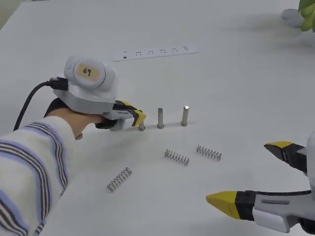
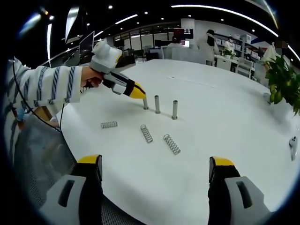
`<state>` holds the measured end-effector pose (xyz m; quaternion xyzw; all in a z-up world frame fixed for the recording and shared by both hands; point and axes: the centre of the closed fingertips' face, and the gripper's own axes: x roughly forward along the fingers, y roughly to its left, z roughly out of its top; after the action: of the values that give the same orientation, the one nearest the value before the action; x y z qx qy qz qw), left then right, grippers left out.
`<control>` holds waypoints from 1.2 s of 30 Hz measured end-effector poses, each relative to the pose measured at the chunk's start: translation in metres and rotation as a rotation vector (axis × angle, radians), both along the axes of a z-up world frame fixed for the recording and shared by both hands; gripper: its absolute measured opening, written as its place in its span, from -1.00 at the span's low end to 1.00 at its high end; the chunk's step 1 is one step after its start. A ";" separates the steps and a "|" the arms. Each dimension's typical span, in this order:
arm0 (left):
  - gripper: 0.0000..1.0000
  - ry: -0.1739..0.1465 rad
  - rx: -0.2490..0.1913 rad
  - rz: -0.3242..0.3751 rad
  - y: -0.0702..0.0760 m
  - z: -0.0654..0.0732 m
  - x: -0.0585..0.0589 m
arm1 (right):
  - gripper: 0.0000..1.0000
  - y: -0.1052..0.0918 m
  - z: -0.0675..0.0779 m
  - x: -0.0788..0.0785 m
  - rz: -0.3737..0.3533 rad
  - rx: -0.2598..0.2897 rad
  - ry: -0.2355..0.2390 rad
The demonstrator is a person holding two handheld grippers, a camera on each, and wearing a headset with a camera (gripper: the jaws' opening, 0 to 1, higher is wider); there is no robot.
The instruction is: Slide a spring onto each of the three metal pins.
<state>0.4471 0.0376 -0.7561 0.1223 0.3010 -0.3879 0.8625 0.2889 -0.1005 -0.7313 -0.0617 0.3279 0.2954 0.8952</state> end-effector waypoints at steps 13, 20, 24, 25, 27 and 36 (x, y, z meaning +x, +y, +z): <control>-0.81 0.016 0.004 0.013 0.010 -0.002 -0.007 | 0.84 0.006 0.000 -0.002 0.011 0.016 0.004; -0.81 0.016 0.003 -0.018 0.010 -0.001 -0.017 | 0.84 0.007 -0.001 -0.002 0.013 0.025 0.010; -0.78 0.036 -0.012 -0.025 0.010 -0.002 -0.022 | 0.85 0.007 -0.001 -0.002 0.015 0.022 0.010; -0.78 0.041 -0.010 -0.031 0.010 -0.003 -0.024 | 0.85 0.007 -0.001 -0.001 0.013 0.026 0.009; -0.76 0.057 -0.016 -0.045 0.010 -0.003 -0.030 | 0.86 0.006 0.000 -0.001 0.011 0.027 0.009; -0.65 0.090 0.006 -0.123 0.021 -0.002 -0.062 | 0.91 0.002 0.000 0.001 -0.010 0.030 0.003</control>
<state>0.3853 0.0589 -0.7583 0.1257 0.3325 -0.4445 0.8222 0.2894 -0.0982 -0.7312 -0.0461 0.3250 0.2958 0.8971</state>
